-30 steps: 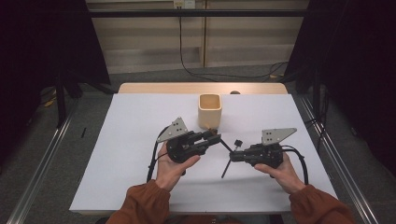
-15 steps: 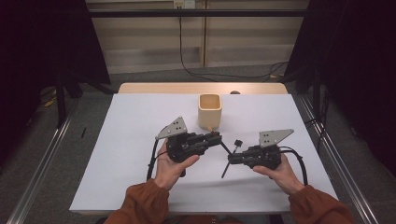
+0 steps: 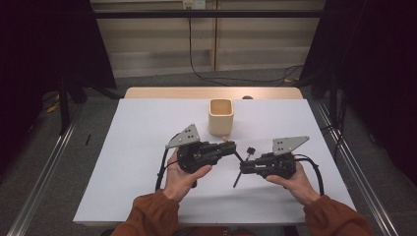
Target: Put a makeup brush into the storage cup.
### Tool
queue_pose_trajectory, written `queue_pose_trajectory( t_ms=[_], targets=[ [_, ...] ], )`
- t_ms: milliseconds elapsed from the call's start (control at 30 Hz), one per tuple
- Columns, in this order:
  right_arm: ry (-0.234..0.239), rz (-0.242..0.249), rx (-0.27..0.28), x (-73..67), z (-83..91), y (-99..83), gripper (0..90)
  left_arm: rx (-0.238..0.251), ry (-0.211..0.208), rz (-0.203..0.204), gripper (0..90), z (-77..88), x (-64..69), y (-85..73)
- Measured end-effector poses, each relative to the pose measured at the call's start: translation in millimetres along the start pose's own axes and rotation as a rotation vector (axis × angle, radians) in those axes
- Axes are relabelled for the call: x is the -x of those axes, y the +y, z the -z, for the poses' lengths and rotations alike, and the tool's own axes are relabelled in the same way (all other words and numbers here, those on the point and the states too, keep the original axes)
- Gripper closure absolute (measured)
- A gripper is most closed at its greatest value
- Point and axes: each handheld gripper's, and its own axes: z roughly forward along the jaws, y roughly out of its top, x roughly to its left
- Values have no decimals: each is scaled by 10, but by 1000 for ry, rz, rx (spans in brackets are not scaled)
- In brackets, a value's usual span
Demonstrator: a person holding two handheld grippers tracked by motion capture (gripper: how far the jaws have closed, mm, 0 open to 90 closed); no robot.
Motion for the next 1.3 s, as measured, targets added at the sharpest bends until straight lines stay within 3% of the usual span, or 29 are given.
queue_pose_trajectory(
  t_ms=[133, 267, 567, 800, 1167, 1300],
  targets=[
    [4, -9, 6, 14, 18, -4, 722, -8, 14, -6, 844, -10, 8, 1],
    [1, -18, 8, 14, 18, 1, 608, -6, 24, -3, 844, -7, -19, 0],
    [-38, -25, 15, 6, 38, 5, 355, -17, 34, -7, 844, 1, -35, -5],
    [-70, -44, 33, 14, 58, 10, 208, -25, 44, -12, 844, 8, -46, -4],
    [-90, -57, 44, 8, 82, 16, 140, -47, 62, -18, 844, 77, -73, 28],
    [-105, -62, 50, -4, 88, 23, 79, -63, 69, -23, 844, 81, -75, 35]
  ],
)
